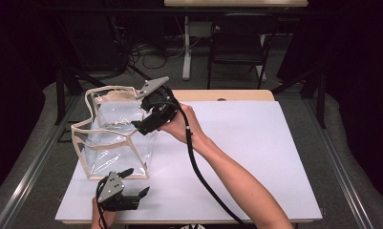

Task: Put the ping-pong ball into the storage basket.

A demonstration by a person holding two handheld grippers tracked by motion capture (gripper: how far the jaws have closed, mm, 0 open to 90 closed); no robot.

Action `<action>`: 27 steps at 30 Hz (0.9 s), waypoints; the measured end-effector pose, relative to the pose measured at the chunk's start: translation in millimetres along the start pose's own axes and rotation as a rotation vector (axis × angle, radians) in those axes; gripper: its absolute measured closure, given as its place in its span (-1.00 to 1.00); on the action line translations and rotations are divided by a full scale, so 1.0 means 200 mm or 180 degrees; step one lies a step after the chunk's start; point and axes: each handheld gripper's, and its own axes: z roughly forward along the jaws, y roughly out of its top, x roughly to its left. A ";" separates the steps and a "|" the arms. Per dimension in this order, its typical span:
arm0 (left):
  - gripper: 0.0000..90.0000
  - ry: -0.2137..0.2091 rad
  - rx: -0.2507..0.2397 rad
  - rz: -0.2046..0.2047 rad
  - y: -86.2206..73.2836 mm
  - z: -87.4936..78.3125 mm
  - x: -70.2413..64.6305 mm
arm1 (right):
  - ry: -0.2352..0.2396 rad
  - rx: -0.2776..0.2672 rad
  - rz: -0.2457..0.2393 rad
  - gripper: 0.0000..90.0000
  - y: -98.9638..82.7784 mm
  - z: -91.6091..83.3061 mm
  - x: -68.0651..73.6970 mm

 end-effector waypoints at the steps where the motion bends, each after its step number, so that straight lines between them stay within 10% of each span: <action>1: -0.65 0.0005 0.0001 0.0003 0.00 0.00 0.00 | 0.0013 0.0003 0.0007 -0.85 -0.01 -0.01 0.00; 27: -0.65 -0.0012 0.0015 -0.0021 0.01 0.02 0.00 | -0.0166 0.0007 0.0097 -0.94 -0.21 -0.22 -0.05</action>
